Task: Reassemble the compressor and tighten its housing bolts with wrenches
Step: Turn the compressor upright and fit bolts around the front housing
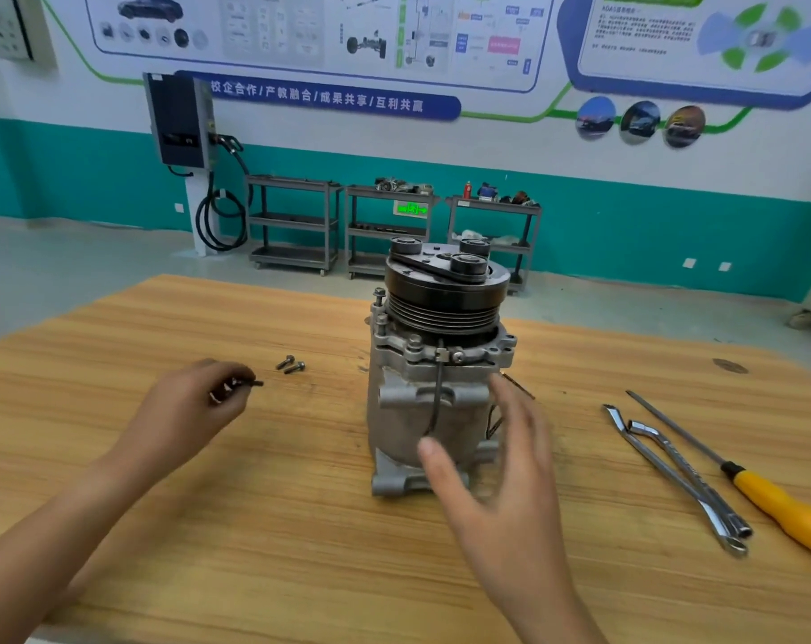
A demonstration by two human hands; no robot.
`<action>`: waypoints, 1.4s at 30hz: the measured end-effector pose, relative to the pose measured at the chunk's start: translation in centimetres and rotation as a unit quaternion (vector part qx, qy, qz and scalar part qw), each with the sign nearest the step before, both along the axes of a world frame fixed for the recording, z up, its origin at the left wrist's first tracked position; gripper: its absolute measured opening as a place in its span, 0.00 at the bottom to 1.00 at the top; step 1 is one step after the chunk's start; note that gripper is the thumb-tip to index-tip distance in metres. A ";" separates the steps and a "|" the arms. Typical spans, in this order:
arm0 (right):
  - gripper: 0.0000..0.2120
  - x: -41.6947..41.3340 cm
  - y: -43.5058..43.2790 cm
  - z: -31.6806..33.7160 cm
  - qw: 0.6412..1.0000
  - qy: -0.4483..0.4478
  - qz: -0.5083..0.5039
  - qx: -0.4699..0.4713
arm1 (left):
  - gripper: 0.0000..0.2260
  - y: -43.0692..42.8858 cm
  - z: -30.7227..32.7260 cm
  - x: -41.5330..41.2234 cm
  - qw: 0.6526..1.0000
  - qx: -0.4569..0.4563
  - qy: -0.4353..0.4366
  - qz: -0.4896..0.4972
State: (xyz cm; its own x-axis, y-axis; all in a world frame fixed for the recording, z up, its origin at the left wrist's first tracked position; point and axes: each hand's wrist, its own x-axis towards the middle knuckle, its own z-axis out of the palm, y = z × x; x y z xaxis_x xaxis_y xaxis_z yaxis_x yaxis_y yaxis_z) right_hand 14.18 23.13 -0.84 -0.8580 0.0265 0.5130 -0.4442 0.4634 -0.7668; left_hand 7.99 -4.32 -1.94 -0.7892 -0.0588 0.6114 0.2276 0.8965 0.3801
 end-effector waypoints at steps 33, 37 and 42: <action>0.09 -8.3 7.8 7.0 0.953 -0.067 0.096 -0.278 | 0.11 19.2 17.4 -1.3 0.848 -0.455 0.012 -0.270; 0.07 -9.2 7.1 6.4 0.971 -0.034 0.077 -0.224 | 0.11 19.7 17.1 -2.3 0.795 -0.554 -0.034 -0.245; 0.08 -9.8 6.8 5.6 0.977 0.010 0.047 -0.209 | 0.10 18.7 17.1 -2.9 0.802 -0.538 -0.027 -0.257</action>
State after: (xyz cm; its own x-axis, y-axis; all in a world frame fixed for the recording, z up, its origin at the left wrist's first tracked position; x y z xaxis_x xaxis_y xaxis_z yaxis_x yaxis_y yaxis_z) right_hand 4.36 29.91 4.80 -0.8565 0.1580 0.4913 -0.4869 0.0679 -0.8708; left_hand 5.06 14.38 15.12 -0.5667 0.8221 0.0541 0.6822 0.5050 -0.5288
